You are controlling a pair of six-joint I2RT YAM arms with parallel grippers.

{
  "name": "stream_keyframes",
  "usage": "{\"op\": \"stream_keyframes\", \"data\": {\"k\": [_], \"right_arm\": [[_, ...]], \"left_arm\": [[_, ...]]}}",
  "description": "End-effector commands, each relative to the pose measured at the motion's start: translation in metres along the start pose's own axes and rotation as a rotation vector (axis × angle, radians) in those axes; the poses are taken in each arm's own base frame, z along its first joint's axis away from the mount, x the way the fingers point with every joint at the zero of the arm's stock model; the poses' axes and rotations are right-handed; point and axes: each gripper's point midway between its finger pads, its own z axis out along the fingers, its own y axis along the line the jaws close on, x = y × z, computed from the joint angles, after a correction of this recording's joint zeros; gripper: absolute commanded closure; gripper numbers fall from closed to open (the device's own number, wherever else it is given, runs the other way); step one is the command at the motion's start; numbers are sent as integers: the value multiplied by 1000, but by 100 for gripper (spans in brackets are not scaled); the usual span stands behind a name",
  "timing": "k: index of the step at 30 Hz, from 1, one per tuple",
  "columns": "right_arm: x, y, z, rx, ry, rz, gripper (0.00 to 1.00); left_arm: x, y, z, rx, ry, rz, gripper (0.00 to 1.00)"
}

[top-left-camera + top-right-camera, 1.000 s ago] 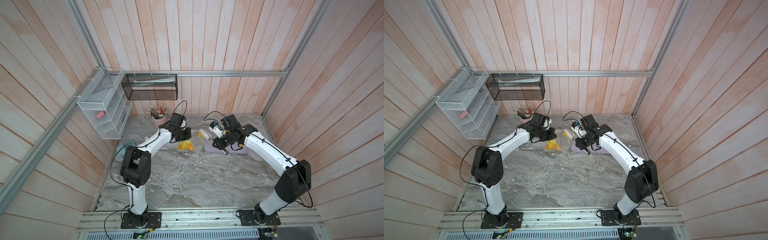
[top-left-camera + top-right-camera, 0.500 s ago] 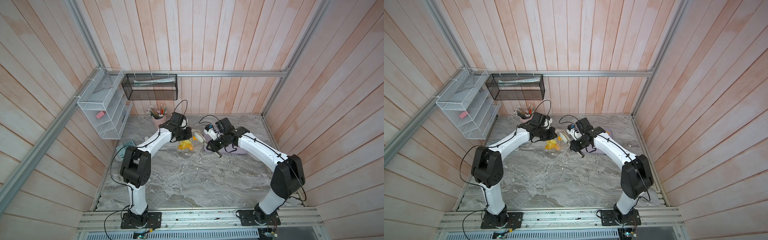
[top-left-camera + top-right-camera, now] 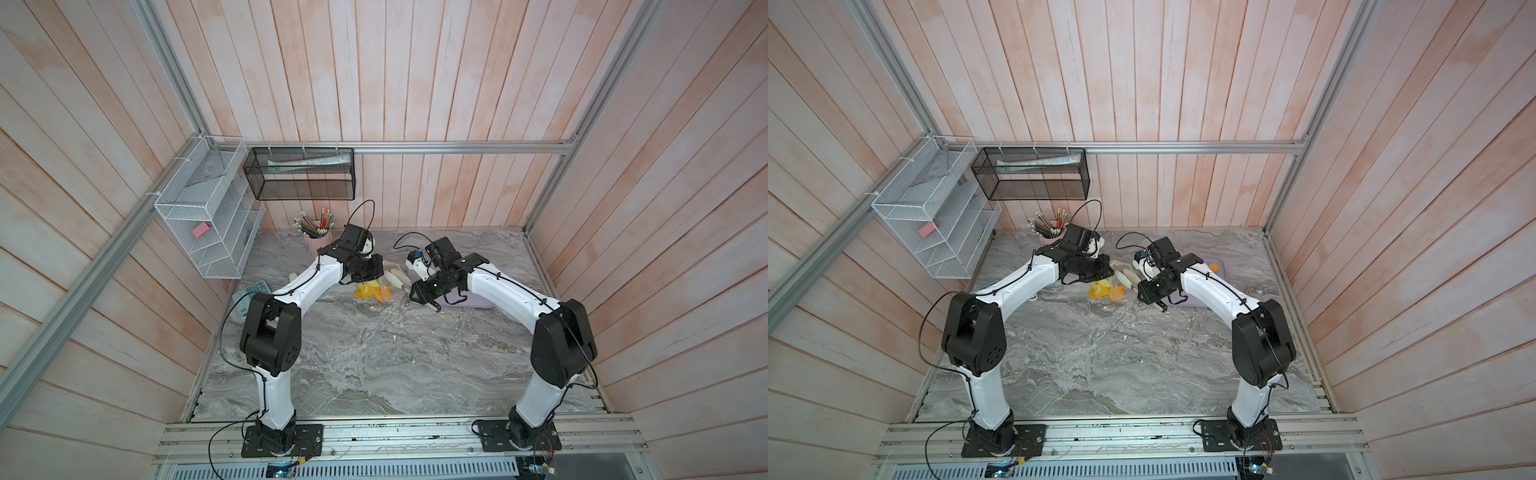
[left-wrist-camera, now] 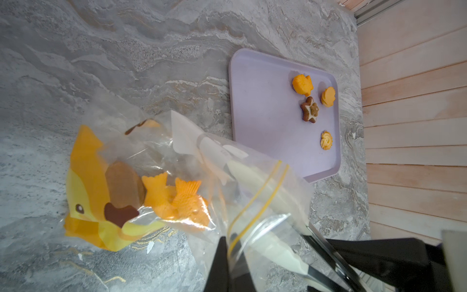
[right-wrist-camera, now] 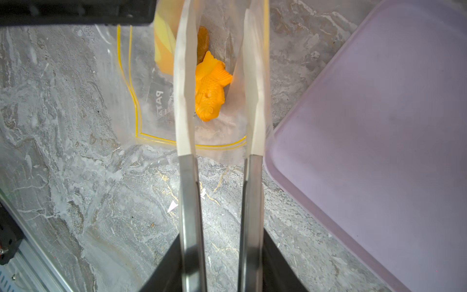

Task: Put the cookies into a resealable bag to prevent moisture
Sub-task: Place the cookie in the ziploc bag, then pick up the cookie from the tray.

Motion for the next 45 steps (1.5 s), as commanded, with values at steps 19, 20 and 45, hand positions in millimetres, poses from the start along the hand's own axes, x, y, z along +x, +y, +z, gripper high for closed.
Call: {"op": "stream_keyframes", "data": {"k": [19, 20, 45], "right_arm": [[10, -74, -126, 92, -356, 211, 60], [17, -92, -122, 159, -326, 250, 60], [58, -205, -34, 551, 28, 377, 49]], "left_arm": [[-29, 10, 2, -36, -57, -16, 100], [-29, 9, 1, -35, -57, -15, 100], [-20, 13, -7, -48, -49, -1, 100]]}}
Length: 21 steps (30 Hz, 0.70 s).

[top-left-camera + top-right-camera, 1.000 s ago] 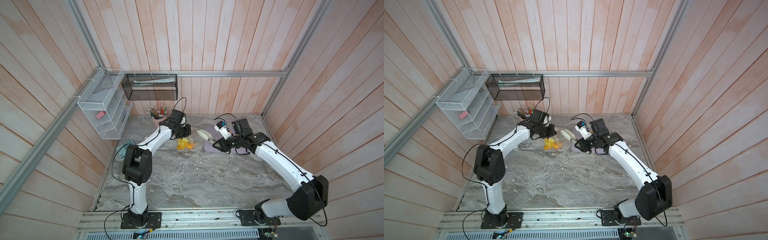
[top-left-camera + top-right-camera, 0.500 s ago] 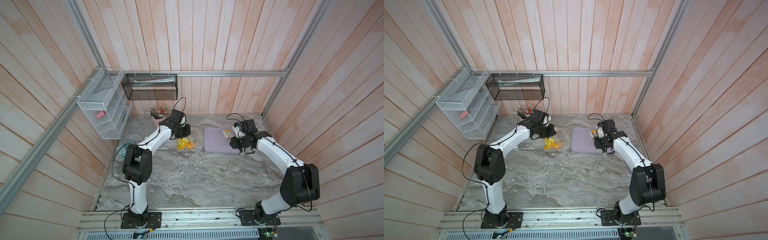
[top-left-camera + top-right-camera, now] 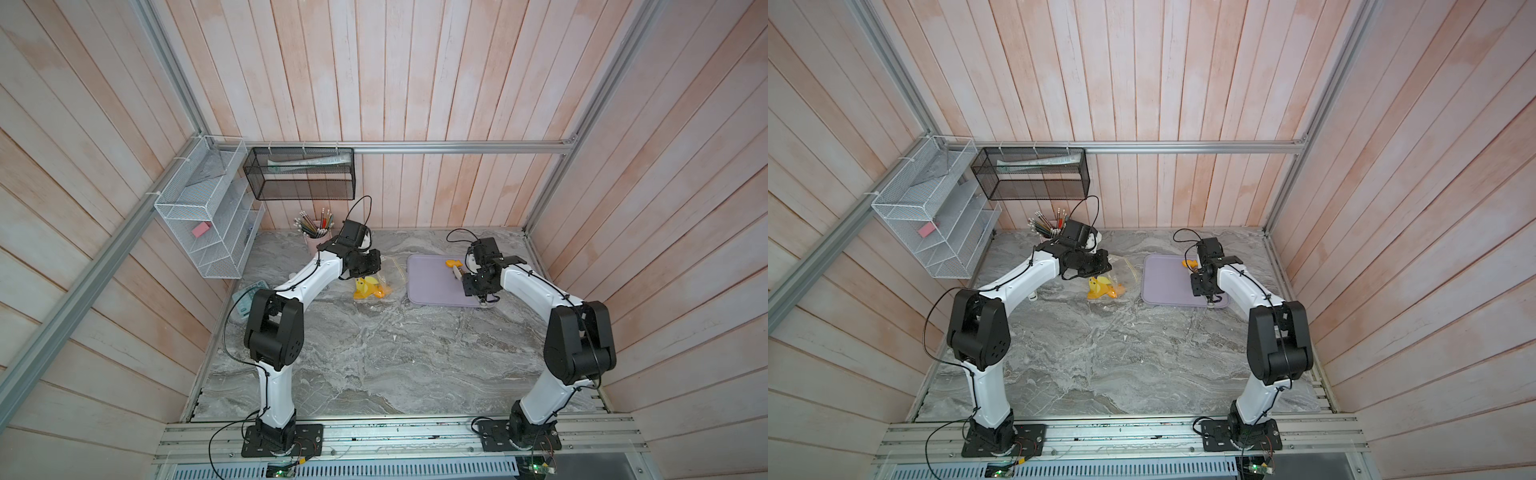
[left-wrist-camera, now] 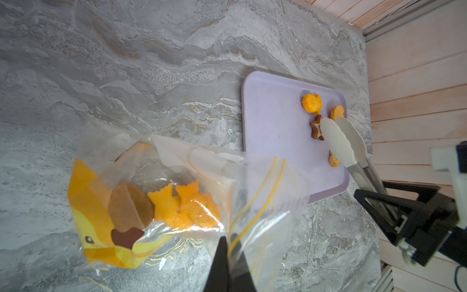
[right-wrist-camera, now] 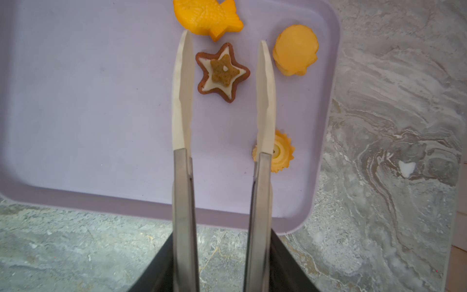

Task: Put the cookies into a resealable bag to prevent moisture
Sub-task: Pick up the cookie from the tray.

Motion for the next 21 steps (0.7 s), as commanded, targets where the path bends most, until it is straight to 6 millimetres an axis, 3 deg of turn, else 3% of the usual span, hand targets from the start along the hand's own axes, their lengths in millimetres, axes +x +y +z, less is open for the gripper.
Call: {"op": "stream_keyframes", "data": {"k": [1, 7, 12, 21], "right_arm": [[-9, -3, 10, 14, 0, -4, 49], [-9, -3, 26, -12, 19, 5, 48], [-8, -4, 29, -27, 32, 11, 57], [-11, 0, -7, -67, -32, 28, 65]], "left_arm": [[-2, 0, -12, -9, -19, 14, 100], [1, 3, -13, -16, -18, 10, 100], [2, 3, -11, -14, -14, 8, 100], [2, 1, -9, -1, -11, 2, 100]]}}
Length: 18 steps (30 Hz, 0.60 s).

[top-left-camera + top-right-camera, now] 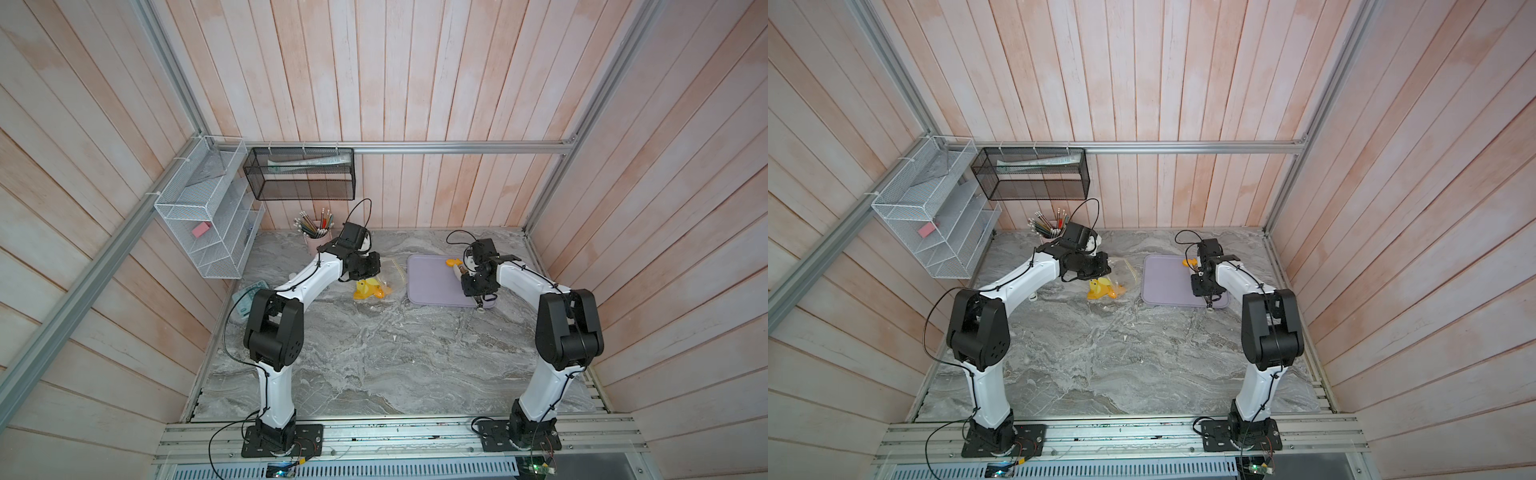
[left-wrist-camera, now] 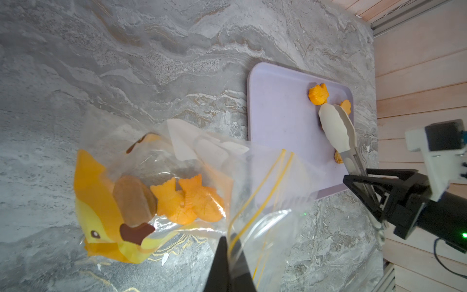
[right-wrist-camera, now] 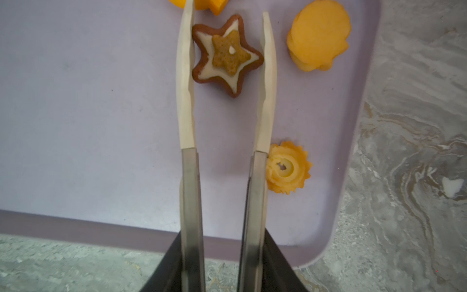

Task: Put the cookies into a resealable bag to prevent moisture
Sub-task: Pick up the cookie from the tray, then place the cookie in the ziploc bag.

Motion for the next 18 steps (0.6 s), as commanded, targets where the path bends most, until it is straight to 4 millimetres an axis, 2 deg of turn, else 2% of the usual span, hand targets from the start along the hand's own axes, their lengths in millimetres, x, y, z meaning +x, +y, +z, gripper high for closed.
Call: {"op": "stream_keyframes", "data": {"k": [1, 4, 8, 14, 18], "right_arm": [[-9, 3, -31, -33, -68, 13, 65], [-7, 9, -47, -68, -83, 13, 65], [0, 29, -72, -168, -106, -14, 65], [12, 92, -115, -344, -149, -152, 65], [22, 139, -134, -464, -148, -240, 65]], "left_arm": [[-5, -4, -12, 10, -29, 9, 100], [-6, -5, -11, 18, -30, 6, 100], [-5, -6, -10, 23, -26, 5, 100], [-3, -8, -7, 29, -16, 6, 100], [-4, -12, -8, 37, -18, 9, 100]]}}
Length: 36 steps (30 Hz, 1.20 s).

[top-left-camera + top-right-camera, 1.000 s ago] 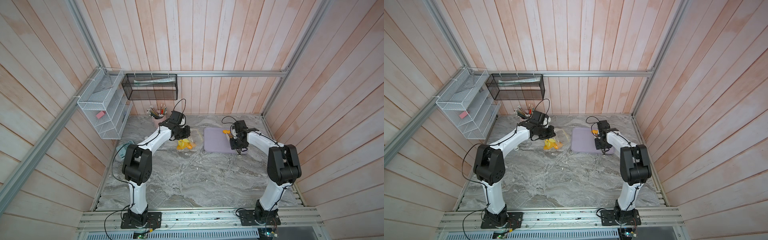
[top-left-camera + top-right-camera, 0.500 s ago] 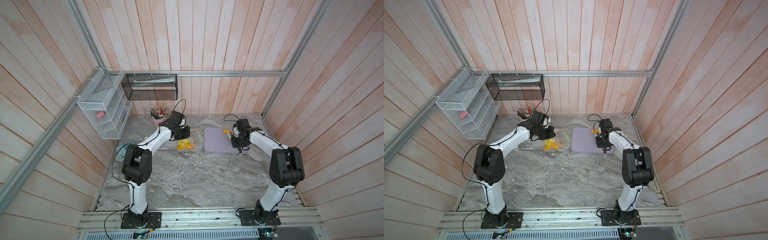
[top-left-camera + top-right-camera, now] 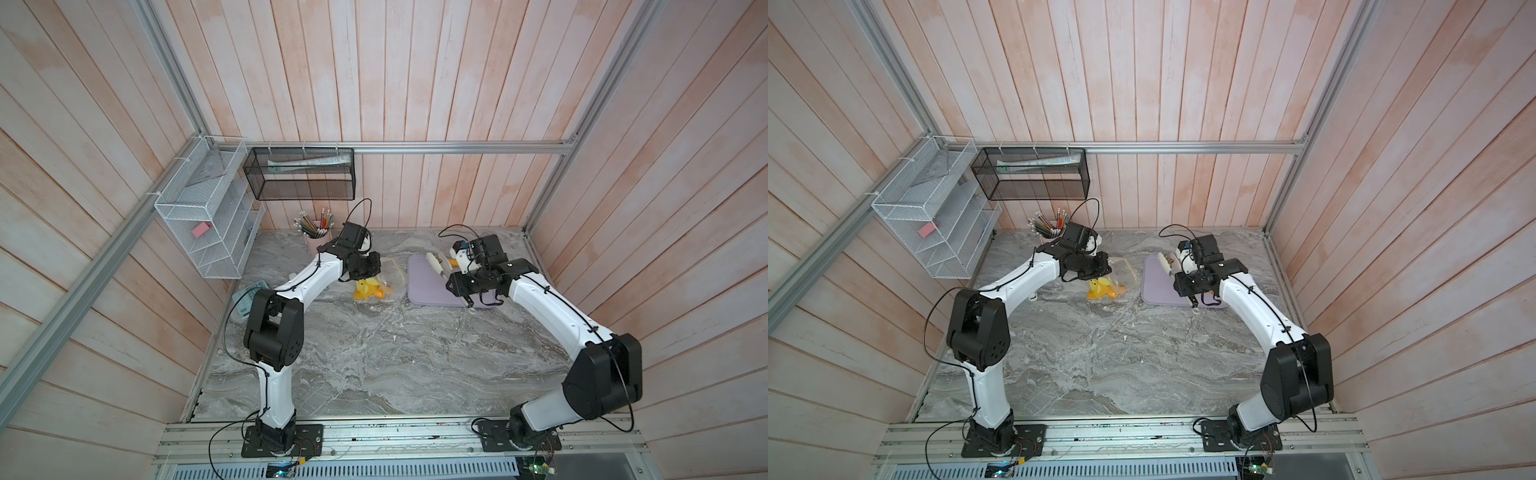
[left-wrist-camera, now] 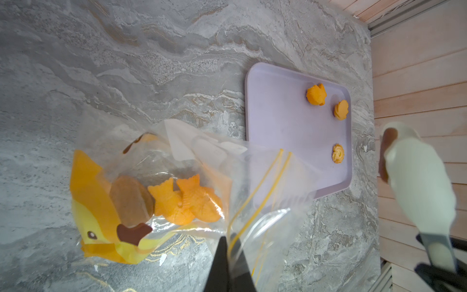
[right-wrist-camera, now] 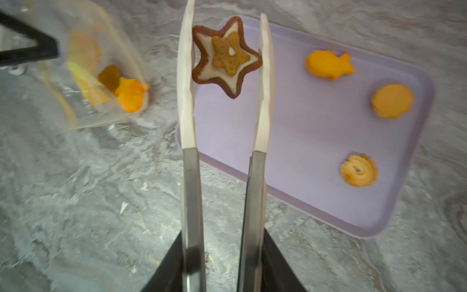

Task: Put the cookies into a resealable bag to prevent moisture
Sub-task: Place the cookie in the ziploc bag.

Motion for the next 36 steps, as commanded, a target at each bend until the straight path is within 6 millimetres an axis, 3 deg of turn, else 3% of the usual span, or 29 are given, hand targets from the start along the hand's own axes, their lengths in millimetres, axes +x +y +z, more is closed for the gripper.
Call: {"op": "stream_keyframes", "data": {"k": [1, 5, 8, 20, 36], "right_arm": [[2, 46, -4, -146, 13, -52, 65], [-3, 80, 2, -257, -1, -66, 65], [-2, 89, 15, -281, 13, -69, 65], [-22, 89, 57, -282, 27, -54, 63], [-13, 90, 48, -303, 21, -61, 52]], "left_arm": [[-4, -11, -8, 29, -19, 13, 100], [-4, -12, -10, 28, -16, 15, 100], [-4, -14, -11, 29, -17, 17, 100], [-2, -19, -15, 56, -9, 25, 100], [-9, -22, -16, 59, -25, 23, 100]]}}
